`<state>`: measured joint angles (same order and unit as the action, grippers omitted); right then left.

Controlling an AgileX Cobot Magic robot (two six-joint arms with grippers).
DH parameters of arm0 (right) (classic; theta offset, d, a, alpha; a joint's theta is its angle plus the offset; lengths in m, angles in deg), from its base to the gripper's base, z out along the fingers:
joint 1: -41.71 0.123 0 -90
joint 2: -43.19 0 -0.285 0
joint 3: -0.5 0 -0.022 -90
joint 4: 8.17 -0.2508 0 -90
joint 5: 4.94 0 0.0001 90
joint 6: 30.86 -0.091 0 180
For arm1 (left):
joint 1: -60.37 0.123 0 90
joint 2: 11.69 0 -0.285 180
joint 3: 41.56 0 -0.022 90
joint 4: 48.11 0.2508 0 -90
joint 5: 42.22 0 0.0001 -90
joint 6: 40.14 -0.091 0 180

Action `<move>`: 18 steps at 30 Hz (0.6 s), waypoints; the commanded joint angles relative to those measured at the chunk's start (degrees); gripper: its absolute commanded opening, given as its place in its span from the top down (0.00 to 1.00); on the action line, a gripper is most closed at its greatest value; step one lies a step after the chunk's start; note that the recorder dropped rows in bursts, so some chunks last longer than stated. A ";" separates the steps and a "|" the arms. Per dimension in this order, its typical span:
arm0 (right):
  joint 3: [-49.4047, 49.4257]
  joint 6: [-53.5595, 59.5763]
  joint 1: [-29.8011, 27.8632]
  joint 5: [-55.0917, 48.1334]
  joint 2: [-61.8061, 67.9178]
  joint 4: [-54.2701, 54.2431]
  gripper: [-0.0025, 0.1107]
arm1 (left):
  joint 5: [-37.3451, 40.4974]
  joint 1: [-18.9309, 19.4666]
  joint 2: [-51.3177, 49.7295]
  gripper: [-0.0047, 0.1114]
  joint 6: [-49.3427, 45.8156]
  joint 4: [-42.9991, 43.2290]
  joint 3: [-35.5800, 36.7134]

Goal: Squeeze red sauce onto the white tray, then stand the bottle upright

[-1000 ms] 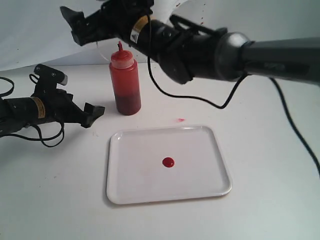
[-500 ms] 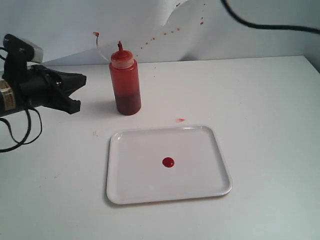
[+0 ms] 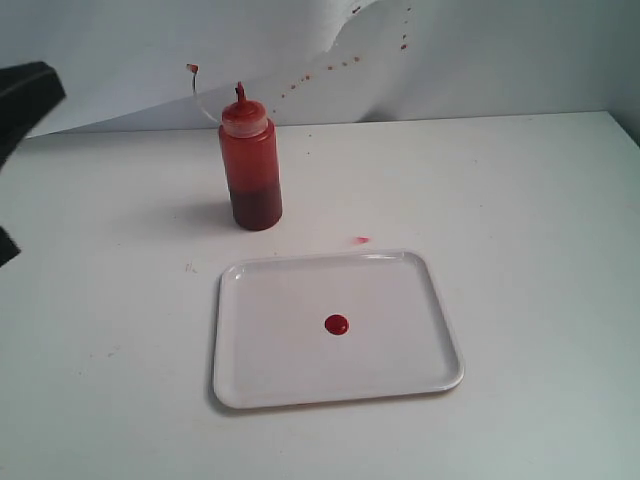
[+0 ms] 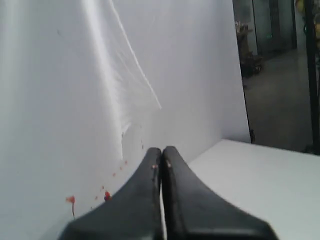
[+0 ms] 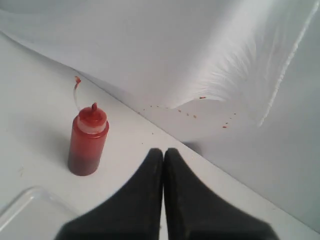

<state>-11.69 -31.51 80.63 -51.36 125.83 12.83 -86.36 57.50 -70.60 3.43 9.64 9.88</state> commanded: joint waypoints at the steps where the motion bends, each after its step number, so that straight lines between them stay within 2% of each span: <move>1: 9.77 -7.70 -0.14 7.50 -8.13 1.03 0.98 | 4.38 -0.06 9.85 0.96 7.45 0.01 1.20; 3: 16.37 -12.93 -0.14 13.05 -12.17 4.07 0.98 | 8.15 -0.06 13.33 0.96 11.72 1.40 1.20; 5: 22.82 -16.83 -0.14 18.18 -15.67 7.09 0.98 | 10.77 -0.06 16.18 0.96 11.87 1.71 1.20; 8: 29.53 -19.34 -0.14 22.07 -19.15 8.81 0.98 | 11.25 -0.06 19.20 0.96 11.87 1.71 1.20; 11: 33.43 -19.95 -0.14 21.66 -21.18 4.65 0.98 | 11.04 -0.06 21.43 0.96 11.87 1.71 1.20; 18: 35.63 -19.95 -0.14 21.56 -21.74 4.10 0.98 | 11.04 -0.06 23.85 0.96 11.87 1.71 1.20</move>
<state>23.60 -51.21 80.63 -30.69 104.39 17.36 -75.70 57.50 -47.07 14.50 11.37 10.73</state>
